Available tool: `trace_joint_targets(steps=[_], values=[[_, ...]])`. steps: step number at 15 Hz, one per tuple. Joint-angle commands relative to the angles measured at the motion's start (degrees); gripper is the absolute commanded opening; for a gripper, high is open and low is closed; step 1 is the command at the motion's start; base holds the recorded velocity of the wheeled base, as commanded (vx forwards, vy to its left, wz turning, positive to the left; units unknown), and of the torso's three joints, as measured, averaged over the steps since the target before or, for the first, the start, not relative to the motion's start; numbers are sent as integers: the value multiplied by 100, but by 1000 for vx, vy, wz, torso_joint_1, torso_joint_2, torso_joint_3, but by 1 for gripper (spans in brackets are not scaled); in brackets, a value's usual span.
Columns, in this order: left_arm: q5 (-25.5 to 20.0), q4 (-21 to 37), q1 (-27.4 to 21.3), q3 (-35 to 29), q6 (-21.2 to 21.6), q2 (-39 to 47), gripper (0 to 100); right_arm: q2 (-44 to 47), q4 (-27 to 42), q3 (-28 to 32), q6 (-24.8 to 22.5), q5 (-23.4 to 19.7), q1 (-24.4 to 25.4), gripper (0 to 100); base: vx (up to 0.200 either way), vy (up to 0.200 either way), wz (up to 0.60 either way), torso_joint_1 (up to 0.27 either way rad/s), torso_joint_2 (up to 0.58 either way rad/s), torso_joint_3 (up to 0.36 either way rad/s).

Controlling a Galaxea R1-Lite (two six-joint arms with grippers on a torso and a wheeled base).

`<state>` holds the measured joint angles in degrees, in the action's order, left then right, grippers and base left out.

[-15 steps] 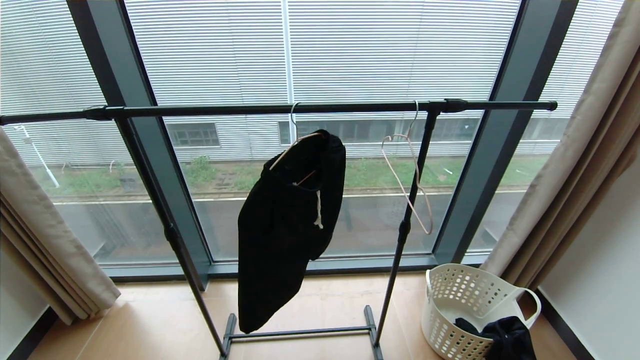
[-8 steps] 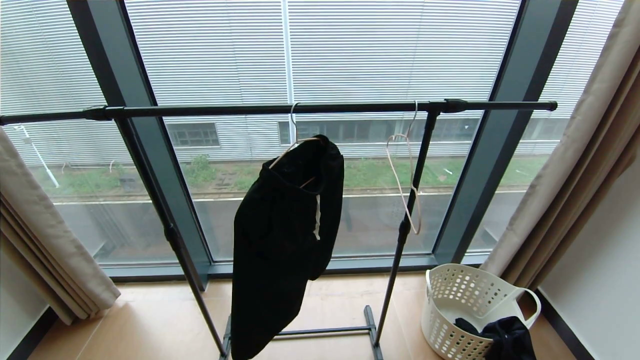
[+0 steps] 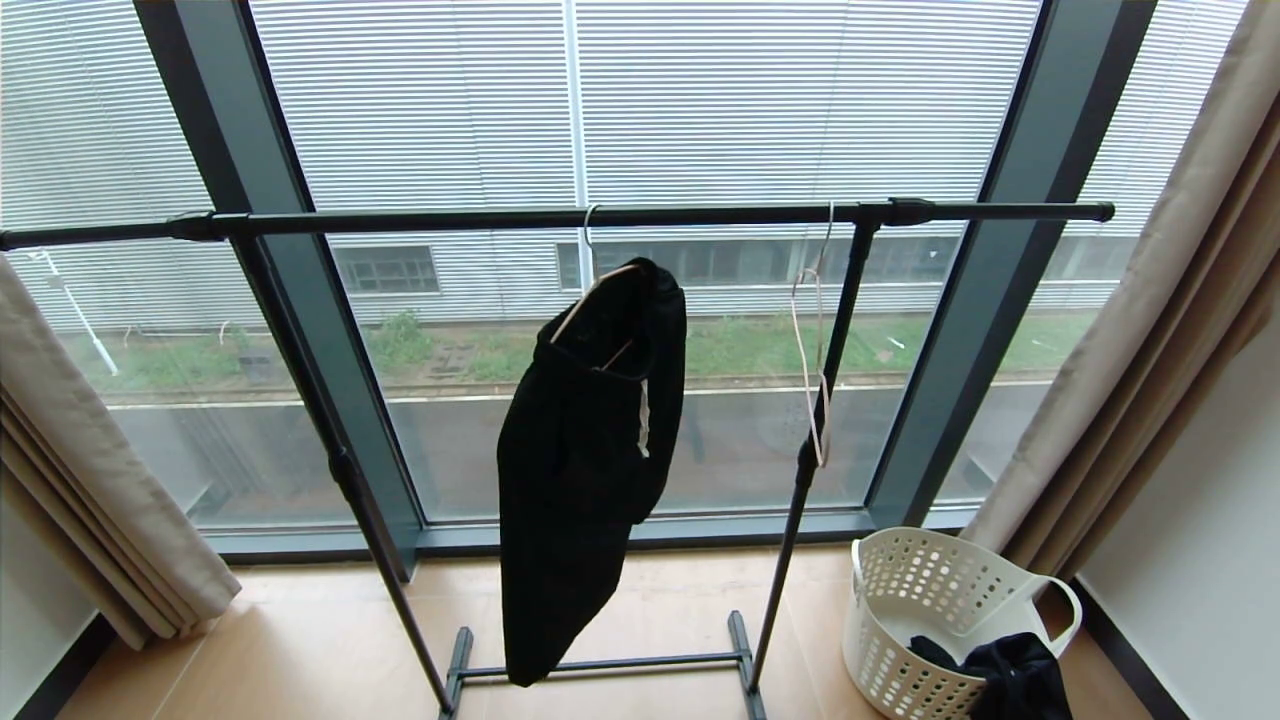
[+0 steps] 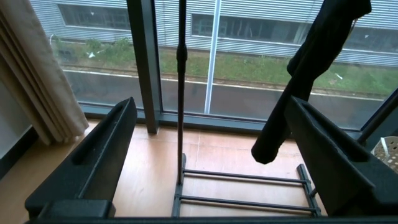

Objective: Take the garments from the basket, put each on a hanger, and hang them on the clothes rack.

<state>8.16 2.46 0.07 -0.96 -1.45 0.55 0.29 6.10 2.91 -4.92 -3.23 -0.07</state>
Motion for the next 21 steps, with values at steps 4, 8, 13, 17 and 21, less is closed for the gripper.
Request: trace_joint_targets(steps=[4,8,13,17,21], values=[[-68,0,-7,8,4,-55,100,15,-12,-10,-8,-196,7,100,0,0,0,0,0,0],[-148,-9,-16,8,13,-55,100,6,-21,-10,79,-204,16,100,0,0,0,0,0,0],[-200,0,-16,0,13,-55,100,6,-12,-10,79,-204,16,100,0,0,0,0,0,0],[-200,0,-16,0,4,-55,100,6,-3,-10,79,-204,16,100,0,0,0,-86,196,114],[-209,0,-16,0,4,-55,100,6,-3,-10,79,-204,16,100,0,0,0,-201,482,268]])
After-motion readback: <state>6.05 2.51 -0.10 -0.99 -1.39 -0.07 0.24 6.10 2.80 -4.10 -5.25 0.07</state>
